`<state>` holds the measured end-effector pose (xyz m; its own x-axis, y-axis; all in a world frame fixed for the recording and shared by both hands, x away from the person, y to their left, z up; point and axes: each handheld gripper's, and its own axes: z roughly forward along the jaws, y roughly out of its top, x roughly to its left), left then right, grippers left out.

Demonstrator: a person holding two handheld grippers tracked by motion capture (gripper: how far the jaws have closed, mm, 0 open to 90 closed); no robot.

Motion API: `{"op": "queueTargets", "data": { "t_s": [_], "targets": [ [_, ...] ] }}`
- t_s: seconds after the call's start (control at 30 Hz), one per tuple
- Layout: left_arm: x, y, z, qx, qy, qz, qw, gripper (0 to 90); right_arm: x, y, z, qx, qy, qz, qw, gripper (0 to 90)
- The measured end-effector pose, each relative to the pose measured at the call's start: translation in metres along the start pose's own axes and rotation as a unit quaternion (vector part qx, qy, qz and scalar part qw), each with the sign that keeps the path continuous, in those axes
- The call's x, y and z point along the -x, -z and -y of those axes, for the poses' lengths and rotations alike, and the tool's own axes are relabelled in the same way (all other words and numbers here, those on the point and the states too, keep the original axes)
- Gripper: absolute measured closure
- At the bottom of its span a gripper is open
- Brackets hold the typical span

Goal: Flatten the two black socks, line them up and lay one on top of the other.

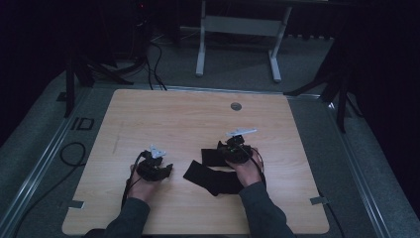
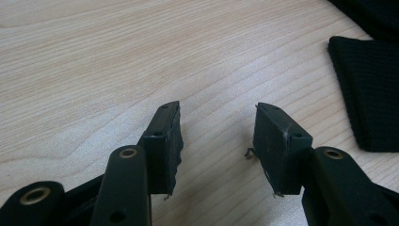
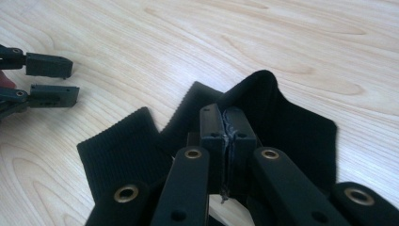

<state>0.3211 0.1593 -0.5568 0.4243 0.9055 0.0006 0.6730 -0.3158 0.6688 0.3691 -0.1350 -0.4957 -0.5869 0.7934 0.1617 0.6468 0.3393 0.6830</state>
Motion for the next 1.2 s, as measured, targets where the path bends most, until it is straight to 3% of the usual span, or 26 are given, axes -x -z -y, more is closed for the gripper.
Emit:
{"op": "queueTargets", "data": {
  "t_s": [0.33,0.63,0.9,1.2],
  "targets": [
    [0.0,0.0,0.0,-0.001,-0.001,0.0,1.0,52.3,0.019,0.023,0.013,0.016,-0.014,0.007,0.9998,88.0],
    [0.0,0.0,0.0,-0.001,-0.002,0.0,1.0,52.3,0.044,0.039,0.031,0.025,-0.044,0.018,0.9986,88.0],
    [0.0,0.0,0.0,-0.001,-0.001,0.0,1.0,52.3,0.063,0.052,0.046,0.023,-0.046,0.062,0.9967,87.9],
    [0.0,0.0,0.0,-0.001,-0.001,0.0,1.0,52.2,0.081,0.05,0.061,-0.001,-0.052,0.087,0.9949,87.7]
  ]
}}
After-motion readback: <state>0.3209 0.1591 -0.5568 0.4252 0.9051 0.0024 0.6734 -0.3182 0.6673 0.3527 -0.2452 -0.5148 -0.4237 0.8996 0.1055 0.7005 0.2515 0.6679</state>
